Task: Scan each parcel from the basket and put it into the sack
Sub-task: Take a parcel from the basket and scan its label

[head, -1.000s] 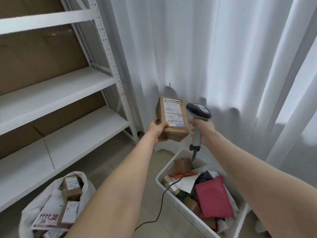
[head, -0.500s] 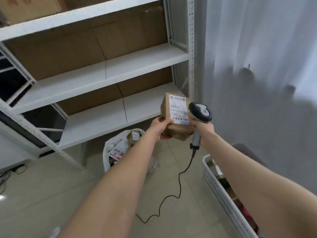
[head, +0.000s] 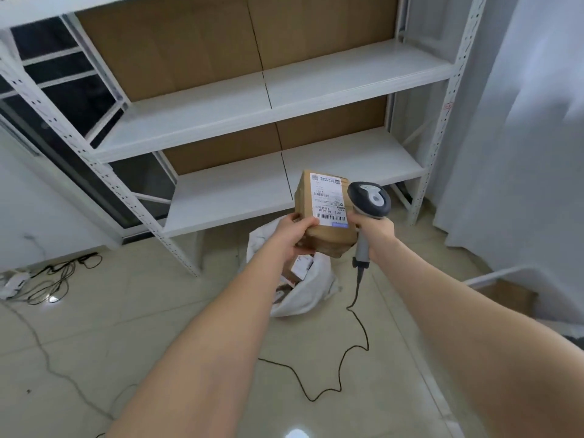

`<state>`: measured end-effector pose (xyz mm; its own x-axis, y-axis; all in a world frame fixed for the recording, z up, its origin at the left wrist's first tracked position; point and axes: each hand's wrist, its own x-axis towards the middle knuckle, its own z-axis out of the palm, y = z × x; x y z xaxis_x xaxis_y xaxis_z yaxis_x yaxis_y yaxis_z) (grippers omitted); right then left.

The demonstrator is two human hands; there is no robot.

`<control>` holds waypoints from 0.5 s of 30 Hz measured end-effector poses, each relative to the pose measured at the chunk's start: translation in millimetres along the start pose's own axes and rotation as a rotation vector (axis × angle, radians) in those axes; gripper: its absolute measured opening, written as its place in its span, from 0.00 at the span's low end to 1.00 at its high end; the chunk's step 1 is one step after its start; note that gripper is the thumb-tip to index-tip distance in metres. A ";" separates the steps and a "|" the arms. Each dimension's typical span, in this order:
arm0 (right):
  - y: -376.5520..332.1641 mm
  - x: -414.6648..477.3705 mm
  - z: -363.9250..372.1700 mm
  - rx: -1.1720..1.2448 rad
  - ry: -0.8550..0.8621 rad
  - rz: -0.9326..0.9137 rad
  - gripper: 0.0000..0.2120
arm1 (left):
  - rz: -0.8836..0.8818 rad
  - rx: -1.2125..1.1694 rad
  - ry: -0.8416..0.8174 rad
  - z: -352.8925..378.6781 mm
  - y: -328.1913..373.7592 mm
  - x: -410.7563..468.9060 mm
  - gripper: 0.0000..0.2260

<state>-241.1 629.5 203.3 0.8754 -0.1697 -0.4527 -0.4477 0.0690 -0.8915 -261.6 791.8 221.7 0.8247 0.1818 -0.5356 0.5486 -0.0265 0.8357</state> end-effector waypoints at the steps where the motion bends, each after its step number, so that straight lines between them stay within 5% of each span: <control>1: 2.8 4.4 18.9 0.005 0.009 0.013 0.13 | -0.004 -0.006 0.001 -17.2 -0.6 9.0 0.26; 15: 44.3 114.0 184.2 0.098 0.002 0.133 0.21 | -0.140 -0.066 0.021 -143.2 -16.6 173.6 0.24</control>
<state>-127.5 794.2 109.3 0.8092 -0.1550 -0.5667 -0.5393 0.1869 -0.8211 -147.2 964.6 132.3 0.7375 0.2000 -0.6451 0.6469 0.0651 0.7598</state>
